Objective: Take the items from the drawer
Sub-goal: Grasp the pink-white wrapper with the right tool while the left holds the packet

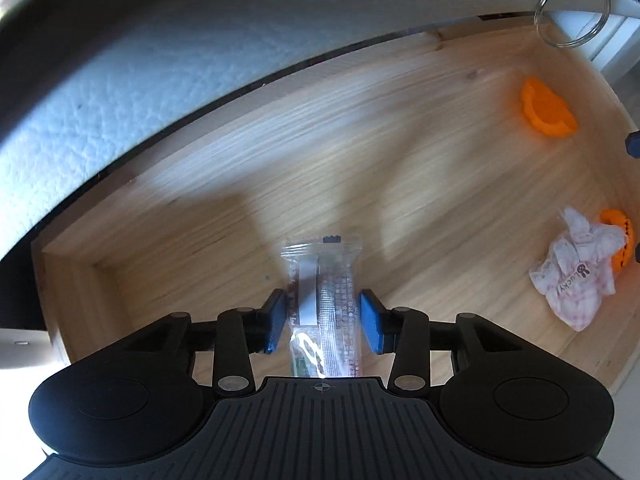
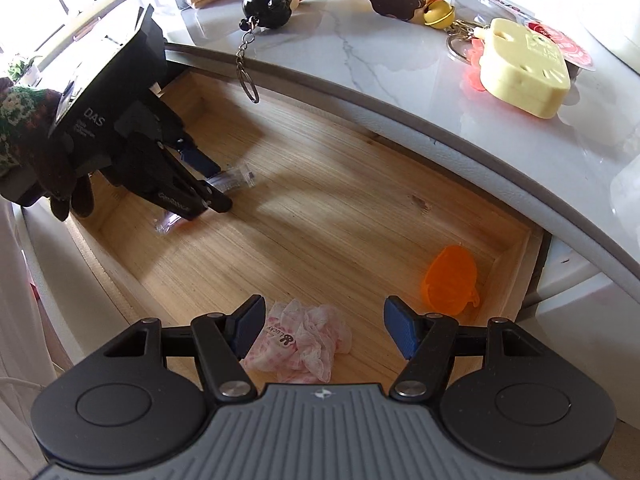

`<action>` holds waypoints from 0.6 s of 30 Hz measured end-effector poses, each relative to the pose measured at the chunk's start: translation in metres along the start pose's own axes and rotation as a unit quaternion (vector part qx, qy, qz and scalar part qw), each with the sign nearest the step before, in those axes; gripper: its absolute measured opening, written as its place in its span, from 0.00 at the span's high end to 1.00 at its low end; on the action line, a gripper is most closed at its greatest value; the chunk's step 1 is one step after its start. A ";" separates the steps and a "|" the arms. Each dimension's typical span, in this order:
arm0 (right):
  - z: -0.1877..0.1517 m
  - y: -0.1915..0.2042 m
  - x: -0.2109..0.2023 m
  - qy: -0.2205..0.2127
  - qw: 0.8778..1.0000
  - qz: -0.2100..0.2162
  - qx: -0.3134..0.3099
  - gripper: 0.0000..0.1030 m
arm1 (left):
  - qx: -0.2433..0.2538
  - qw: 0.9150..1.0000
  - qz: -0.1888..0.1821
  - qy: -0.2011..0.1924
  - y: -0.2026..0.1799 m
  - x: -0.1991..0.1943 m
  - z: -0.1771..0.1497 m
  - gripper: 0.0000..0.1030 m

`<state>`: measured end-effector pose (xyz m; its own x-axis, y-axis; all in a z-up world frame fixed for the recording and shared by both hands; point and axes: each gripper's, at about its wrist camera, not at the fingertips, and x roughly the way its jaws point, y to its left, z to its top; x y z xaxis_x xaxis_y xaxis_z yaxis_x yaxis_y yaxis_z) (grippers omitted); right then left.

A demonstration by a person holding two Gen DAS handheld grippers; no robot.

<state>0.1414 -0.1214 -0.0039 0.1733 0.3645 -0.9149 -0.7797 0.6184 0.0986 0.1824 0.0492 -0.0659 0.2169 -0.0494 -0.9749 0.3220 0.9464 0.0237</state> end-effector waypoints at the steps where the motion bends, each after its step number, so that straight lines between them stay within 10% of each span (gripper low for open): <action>1: 0.000 0.001 0.001 0.001 1.000 0.000 -0.001 0.35 | 0.003 1.000 0.000 -0.003 0.000 0.001 -0.001 0.56; 8: 0.000 0.001 0.006 0.018 1.000 -0.002 -0.010 0.35 | 0.046 0.999 -0.010 0.017 -0.003 0.003 -0.009 0.59; 18: 0.022 0.027 0.074 0.189 0.975 0.032 -0.110 0.35 | 0.036 0.997 -0.064 -0.006 0.003 -0.037 -0.019 0.60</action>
<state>0.1466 -0.0627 -0.0607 -0.0807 0.0896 -0.9927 -0.8988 0.4239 0.1113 0.1581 0.0595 -0.0344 0.1814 -0.1721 -0.9682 0.4121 0.9073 -0.0841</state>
